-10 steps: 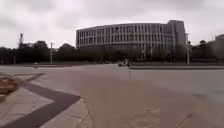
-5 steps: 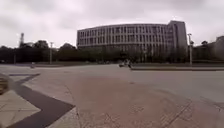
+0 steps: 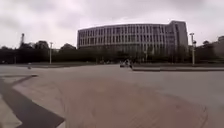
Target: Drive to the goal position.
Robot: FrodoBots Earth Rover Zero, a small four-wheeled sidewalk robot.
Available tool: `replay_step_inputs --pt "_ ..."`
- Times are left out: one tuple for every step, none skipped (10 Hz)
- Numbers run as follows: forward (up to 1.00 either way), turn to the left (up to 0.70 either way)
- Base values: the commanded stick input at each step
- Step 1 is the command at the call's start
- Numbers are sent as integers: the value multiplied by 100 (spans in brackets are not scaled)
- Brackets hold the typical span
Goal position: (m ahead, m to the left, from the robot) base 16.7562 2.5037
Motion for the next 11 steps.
replay_step_inputs --pt "70 35" --pt "70 35" --pt "70 35" --pt "70 35" --pt "70 35" --pt "70 35" --pt "70 35" --pt "70 35" --pt "70 35" --pt "70 35" --pt "70 35"
